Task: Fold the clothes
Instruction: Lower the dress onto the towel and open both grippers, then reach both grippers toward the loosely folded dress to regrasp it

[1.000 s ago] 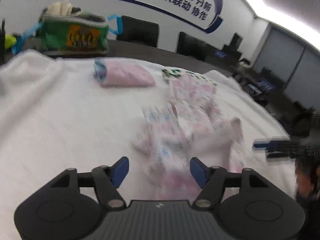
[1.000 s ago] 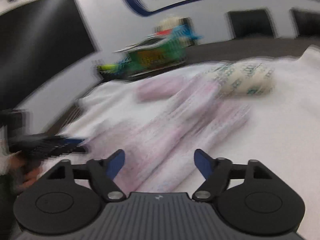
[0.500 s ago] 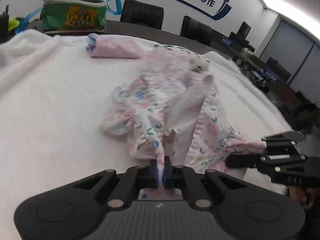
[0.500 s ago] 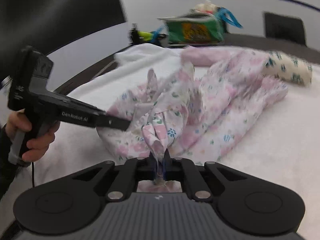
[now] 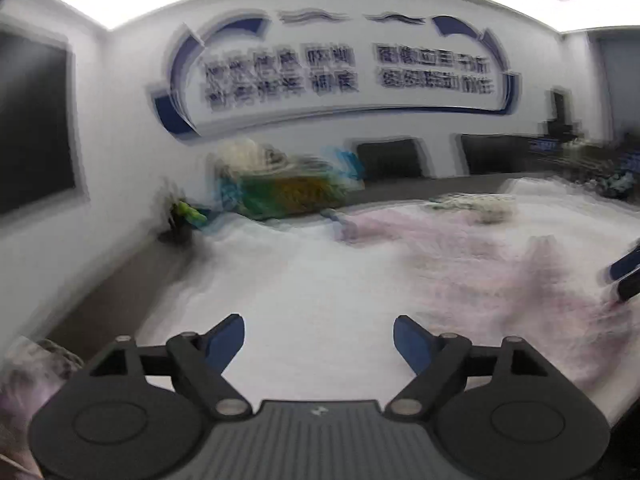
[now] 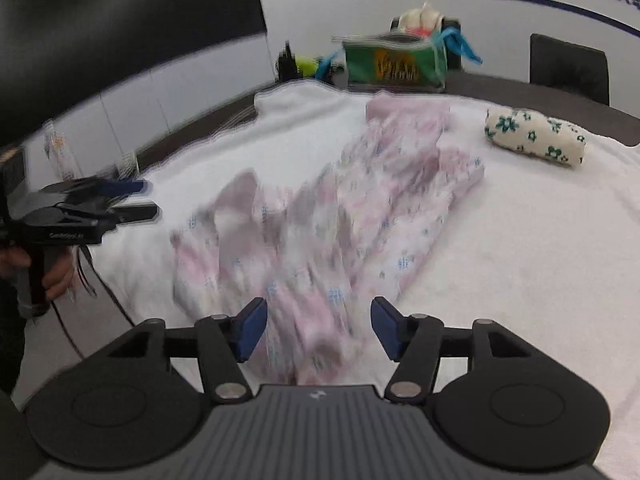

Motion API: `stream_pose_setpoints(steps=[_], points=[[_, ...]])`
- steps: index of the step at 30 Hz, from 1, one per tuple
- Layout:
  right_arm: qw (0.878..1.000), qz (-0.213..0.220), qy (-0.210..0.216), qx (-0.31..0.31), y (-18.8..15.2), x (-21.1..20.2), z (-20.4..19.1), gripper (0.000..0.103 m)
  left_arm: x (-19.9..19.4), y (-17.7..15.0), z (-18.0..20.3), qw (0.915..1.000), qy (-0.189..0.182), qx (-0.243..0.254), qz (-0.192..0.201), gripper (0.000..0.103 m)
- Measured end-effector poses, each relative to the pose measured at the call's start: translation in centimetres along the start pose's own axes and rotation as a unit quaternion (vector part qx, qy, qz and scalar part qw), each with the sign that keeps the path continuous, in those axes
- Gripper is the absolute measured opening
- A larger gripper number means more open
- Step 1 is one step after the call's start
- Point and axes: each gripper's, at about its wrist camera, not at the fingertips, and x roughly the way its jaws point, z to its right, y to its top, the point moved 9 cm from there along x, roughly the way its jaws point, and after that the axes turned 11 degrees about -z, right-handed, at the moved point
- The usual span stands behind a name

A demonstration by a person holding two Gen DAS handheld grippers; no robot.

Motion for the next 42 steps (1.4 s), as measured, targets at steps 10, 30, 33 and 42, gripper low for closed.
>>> stream_pose_setpoints(steps=[10,30,33,42], points=[[1.0,0.006,0.001,-0.001,3.1,3.3,-1.2,0.06,3.6,-2.9,-7.7,0.9891,0.077,0.126,-0.004,0.081],[0.998,0.037,-0.044,0.023,4.2,2.0,-1.2,0.076,1.5,2.4,-2.5,0.9853,-0.139,0.043,0.09,0.081],[0.997,0.048,-0.049,0.034,3.3,0.8,-0.2,0.077,1.8,2.2,1.2,0.9657,-0.253,0.011,0.057,0.081],[0.993,0.065,-0.035,0.093,0.3,0.5,3.6,0.077,5.7,2.0,7.9,0.935,-0.345,-0.052,-0.061,0.081]])
